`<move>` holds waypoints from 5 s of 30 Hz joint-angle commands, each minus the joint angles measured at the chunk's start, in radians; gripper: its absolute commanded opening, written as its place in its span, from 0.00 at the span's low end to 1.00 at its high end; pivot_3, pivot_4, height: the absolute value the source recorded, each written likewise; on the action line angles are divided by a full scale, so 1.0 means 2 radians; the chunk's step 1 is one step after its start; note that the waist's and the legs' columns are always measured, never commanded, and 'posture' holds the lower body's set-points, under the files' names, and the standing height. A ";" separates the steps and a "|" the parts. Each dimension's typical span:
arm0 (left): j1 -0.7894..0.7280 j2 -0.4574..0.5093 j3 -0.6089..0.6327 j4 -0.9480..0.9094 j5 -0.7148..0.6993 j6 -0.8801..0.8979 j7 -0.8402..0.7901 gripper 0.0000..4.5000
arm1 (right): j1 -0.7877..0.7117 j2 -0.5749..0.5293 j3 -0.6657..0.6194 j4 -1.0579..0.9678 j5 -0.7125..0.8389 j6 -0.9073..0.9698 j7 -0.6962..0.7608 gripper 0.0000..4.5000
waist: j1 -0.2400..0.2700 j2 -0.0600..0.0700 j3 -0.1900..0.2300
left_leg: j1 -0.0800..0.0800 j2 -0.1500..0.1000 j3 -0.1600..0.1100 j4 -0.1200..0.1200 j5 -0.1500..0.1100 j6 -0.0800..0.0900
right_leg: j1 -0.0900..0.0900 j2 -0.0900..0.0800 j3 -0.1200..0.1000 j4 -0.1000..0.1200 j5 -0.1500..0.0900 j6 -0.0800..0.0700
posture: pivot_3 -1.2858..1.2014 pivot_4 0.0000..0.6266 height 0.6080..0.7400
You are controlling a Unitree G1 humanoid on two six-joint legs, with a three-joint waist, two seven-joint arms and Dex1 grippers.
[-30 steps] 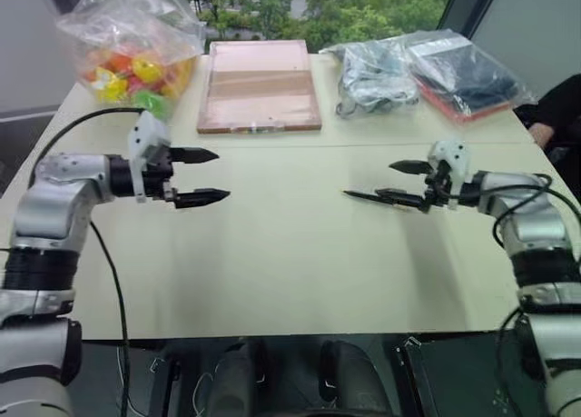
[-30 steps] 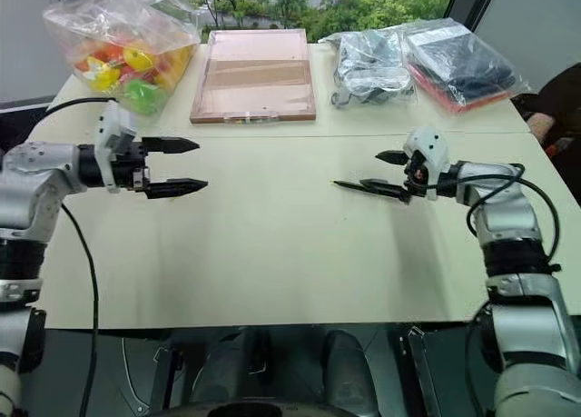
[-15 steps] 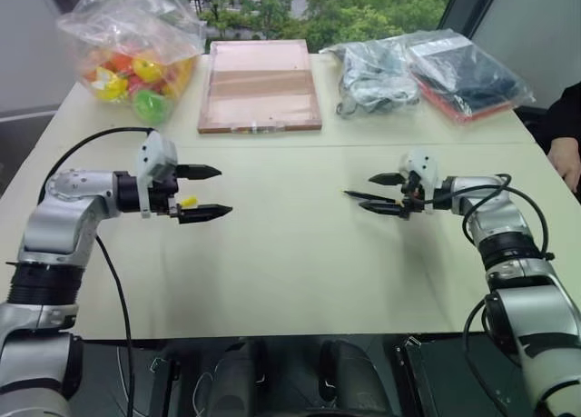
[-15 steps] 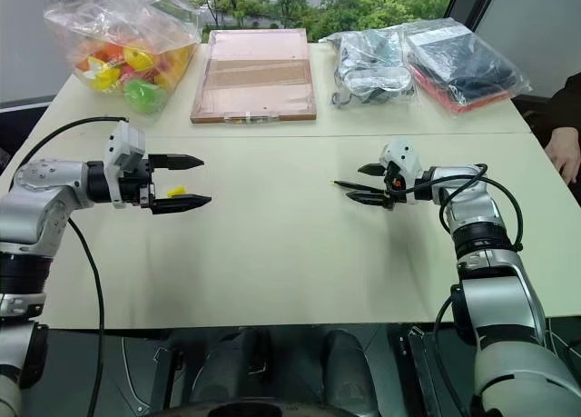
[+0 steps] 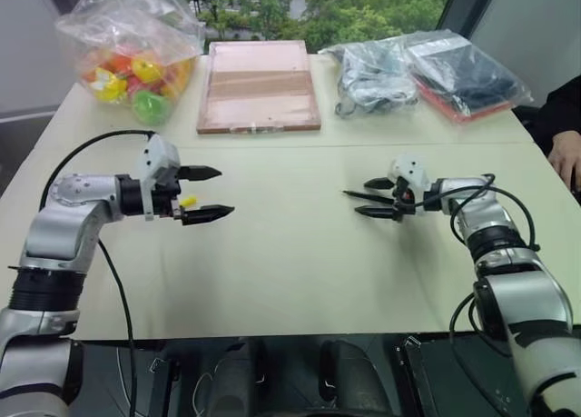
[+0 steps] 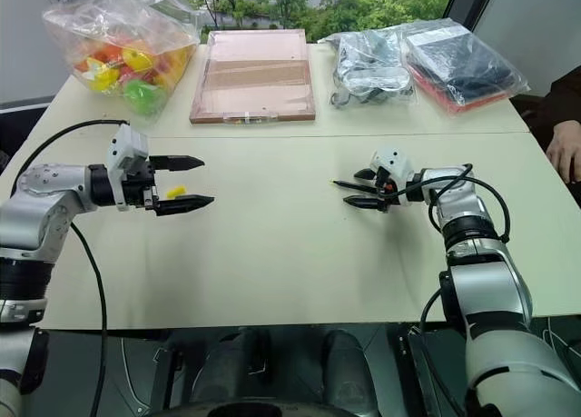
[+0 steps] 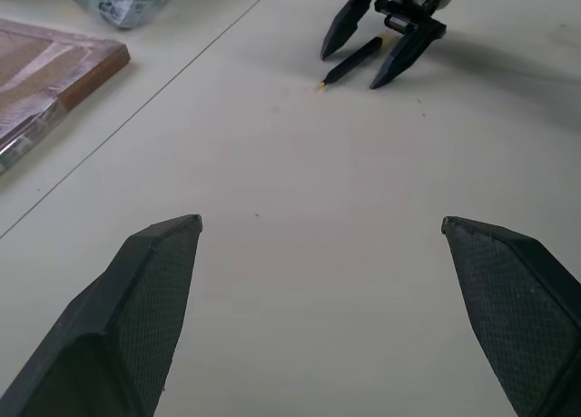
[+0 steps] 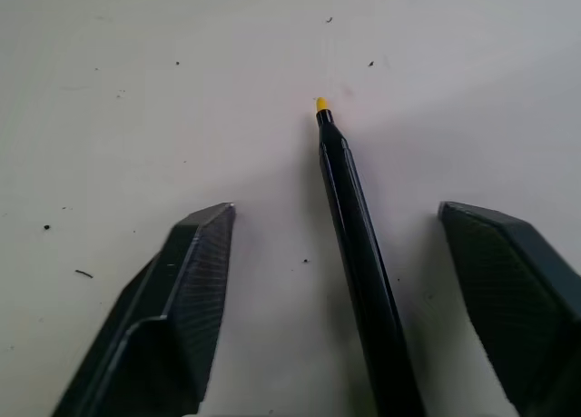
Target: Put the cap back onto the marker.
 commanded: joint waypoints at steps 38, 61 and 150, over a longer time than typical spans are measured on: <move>-0.037 -0.005 0.040 0.316 0.098 -0.190 0.012 1.00 | 0.085 -0.033 -0.013 -0.537 0.107 0.265 -0.010 0.01 | 0.003 0.001 0.000 | -0.001 0.000 0.000 0.001 0.000 0.000 | -0.001 0.000 0.000 0.002 0.000 0.000 | 0.52 0.24 1.00; -0.122 -0.050 0.005 0.505 0.174 -0.290 -0.007 0.88 | 0.098 -0.062 -0.025 -0.587 0.134 0.292 -0.057 0.00 | 0.004 0.000 0.000 | -0.001 0.000 0.000 0.001 -0.001 0.002 | -0.001 0.000 0.000 0.002 0.000 0.000 | 0.52 0.24 1.00; -0.303 -0.204 -0.069 0.346 0.169 -0.301 -0.100 0.01 | -0.048 0.016 0.040 -0.352 0.057 0.107 0.011 0.00 | 0.002 0.000 0.001 | -0.001 0.000 0.000 0.001 0.000 0.000 | -0.001 0.000 0.000 0.002 0.000 0.000 | 0.52 0.24 1.00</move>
